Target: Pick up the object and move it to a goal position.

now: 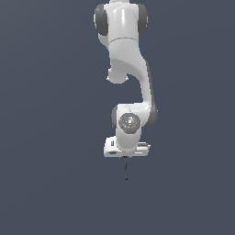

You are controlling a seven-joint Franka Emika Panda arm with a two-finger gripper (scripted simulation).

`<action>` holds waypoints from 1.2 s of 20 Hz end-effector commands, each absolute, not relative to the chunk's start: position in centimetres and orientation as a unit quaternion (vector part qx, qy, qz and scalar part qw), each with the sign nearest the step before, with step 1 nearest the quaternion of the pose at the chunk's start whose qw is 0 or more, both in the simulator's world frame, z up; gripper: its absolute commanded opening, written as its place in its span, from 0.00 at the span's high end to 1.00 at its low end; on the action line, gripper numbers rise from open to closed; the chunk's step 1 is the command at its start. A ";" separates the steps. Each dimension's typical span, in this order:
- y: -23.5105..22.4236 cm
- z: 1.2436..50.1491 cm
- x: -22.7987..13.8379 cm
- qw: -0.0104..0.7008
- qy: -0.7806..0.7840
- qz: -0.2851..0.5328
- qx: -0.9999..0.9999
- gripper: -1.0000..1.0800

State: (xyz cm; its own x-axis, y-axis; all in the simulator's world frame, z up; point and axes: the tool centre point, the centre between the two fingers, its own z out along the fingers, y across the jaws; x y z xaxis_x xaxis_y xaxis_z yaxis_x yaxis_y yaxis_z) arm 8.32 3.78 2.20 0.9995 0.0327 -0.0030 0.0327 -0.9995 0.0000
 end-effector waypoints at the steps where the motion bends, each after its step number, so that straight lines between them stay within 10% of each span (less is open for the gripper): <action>1: 3.6 3.2 8.3 0.000 0.016 0.000 1.000 1.00; 24: 0.1 25.8 5.8 0.000 0.016 0.000 1.000 1.00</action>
